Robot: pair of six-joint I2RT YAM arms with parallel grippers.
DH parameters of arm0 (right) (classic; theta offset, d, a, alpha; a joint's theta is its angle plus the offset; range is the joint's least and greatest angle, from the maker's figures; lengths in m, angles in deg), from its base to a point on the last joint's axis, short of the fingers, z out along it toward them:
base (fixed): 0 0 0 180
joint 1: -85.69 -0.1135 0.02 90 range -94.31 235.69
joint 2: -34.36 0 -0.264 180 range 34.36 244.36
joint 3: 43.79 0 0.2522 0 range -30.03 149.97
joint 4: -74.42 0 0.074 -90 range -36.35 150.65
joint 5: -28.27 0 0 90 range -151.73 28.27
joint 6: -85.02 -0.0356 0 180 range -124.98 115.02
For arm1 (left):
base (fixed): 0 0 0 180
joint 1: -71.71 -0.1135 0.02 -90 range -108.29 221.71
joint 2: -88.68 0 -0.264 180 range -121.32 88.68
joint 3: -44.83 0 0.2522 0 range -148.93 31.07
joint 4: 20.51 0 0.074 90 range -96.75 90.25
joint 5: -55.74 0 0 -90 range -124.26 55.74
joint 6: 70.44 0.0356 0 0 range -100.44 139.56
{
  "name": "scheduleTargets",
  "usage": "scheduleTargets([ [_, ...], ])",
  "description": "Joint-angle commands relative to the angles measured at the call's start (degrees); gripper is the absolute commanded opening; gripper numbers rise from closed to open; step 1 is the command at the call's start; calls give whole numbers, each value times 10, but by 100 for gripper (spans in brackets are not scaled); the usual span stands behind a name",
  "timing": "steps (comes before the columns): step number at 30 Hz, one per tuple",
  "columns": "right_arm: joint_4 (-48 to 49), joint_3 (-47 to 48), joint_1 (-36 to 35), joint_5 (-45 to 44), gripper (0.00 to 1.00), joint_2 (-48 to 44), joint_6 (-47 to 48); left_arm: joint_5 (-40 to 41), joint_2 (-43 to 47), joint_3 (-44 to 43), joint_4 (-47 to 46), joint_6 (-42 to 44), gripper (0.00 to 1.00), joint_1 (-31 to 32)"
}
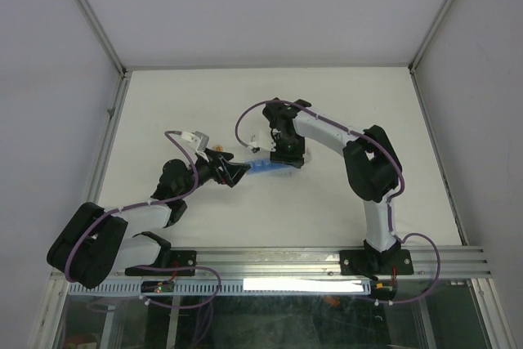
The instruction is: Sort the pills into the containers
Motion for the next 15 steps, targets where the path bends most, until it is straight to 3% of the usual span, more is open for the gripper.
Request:
scheduleTargets([
  [1, -7, 21, 5, 11, 0, -6, -5, 1, 11, 2, -36, 0, 99, 1],
  [4, 21, 8, 6, -15, 0, -14, -6, -1, 9, 1, -36, 0, 99, 1],
  [15, 4, 19, 11, 12, 0, -12, -12, 0, 11, 2, -36, 0, 99, 2],
])
